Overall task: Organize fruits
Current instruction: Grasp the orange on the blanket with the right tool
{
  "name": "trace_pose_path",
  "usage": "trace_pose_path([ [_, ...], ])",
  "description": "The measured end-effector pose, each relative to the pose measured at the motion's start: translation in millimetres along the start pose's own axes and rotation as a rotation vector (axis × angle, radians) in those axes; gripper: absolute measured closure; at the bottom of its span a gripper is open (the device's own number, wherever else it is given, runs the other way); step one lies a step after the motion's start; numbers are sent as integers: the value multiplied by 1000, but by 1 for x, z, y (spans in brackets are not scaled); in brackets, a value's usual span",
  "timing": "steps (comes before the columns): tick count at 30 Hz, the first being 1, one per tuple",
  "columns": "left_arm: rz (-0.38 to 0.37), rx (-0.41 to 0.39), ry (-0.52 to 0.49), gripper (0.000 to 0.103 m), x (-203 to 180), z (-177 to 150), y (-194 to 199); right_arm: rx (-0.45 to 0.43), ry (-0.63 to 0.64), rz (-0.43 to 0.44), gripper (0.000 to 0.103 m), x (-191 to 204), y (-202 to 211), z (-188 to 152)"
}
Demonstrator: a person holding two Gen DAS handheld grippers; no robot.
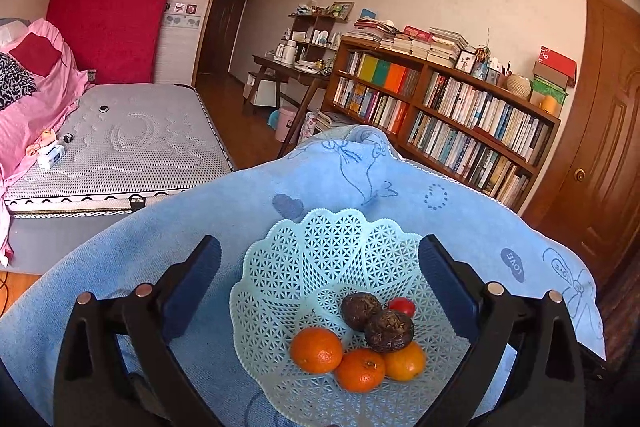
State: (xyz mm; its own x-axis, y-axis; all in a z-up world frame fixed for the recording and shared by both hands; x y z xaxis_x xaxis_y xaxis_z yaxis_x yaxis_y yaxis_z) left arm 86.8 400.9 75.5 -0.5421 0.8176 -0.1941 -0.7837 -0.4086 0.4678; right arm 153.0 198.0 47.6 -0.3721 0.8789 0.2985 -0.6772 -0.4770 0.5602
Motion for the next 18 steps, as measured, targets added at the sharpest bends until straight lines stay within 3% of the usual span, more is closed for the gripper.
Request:
trace_pose_path([
  [18, -136, 1, -185, 3, -67, -33, 22, -58, -152, -204, 47, -117, 61, -11],
])
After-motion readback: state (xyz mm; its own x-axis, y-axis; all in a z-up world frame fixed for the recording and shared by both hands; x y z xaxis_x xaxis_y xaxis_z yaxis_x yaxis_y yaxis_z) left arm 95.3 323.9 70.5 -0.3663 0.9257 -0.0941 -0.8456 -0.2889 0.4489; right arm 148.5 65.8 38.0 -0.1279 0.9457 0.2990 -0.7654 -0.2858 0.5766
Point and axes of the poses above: each gripper's, at about its wrist camera, not at the fingertips, and y roughly against the way its jaws point, x to its left, z to its top, the point moved 6 cm from there along -y, roughly the way its jaws point, and after that the axes turned 9 degrees about z, right-handed, at the moved point
